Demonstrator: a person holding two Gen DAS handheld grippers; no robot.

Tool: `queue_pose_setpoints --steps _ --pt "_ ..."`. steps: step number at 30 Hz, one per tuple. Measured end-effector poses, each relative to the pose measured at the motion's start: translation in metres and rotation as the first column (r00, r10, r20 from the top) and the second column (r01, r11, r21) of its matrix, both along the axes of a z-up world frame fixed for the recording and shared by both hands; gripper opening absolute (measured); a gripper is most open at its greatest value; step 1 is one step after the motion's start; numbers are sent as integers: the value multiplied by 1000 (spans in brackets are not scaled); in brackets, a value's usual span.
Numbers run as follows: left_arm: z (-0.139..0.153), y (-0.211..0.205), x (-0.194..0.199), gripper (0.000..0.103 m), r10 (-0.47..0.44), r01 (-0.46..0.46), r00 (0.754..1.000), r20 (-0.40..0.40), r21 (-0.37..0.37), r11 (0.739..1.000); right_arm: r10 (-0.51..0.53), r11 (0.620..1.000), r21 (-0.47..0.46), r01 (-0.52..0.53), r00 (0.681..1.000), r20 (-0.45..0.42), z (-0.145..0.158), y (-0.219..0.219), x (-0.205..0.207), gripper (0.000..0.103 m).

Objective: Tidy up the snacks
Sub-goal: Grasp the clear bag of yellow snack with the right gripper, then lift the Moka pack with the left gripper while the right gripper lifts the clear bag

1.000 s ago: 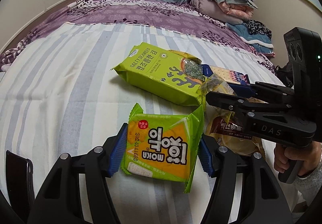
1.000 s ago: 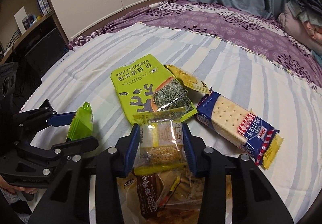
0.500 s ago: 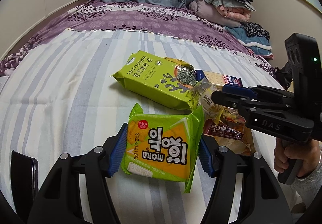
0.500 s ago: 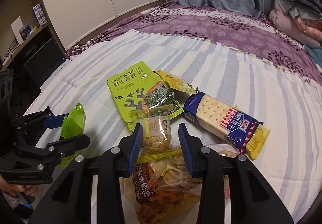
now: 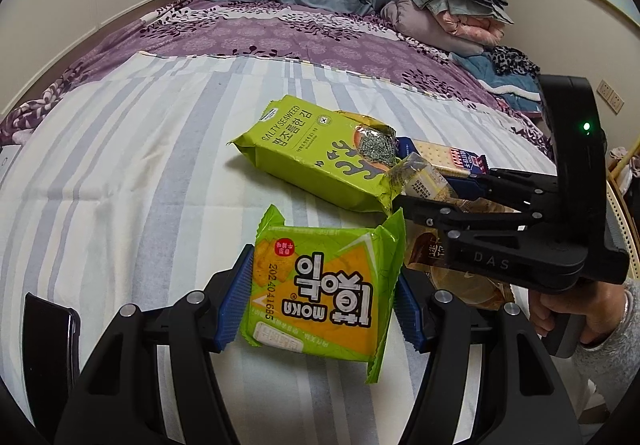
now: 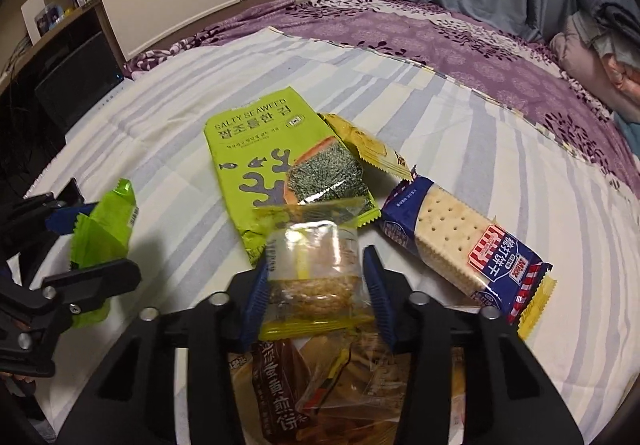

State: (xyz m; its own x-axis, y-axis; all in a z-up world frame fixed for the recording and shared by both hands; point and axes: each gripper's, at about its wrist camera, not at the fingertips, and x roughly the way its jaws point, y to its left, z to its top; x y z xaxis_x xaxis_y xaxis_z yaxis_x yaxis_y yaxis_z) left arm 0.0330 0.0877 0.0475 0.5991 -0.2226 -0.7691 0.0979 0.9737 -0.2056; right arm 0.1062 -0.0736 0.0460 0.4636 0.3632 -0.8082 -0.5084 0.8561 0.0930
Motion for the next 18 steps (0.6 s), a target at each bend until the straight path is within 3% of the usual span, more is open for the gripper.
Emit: queue_pose_setpoints --steps 18 --pt "32 -16 -12 64 -23 23 997 67 10 1000 -92 986 143 82 994 65 52 -48 -40 39"
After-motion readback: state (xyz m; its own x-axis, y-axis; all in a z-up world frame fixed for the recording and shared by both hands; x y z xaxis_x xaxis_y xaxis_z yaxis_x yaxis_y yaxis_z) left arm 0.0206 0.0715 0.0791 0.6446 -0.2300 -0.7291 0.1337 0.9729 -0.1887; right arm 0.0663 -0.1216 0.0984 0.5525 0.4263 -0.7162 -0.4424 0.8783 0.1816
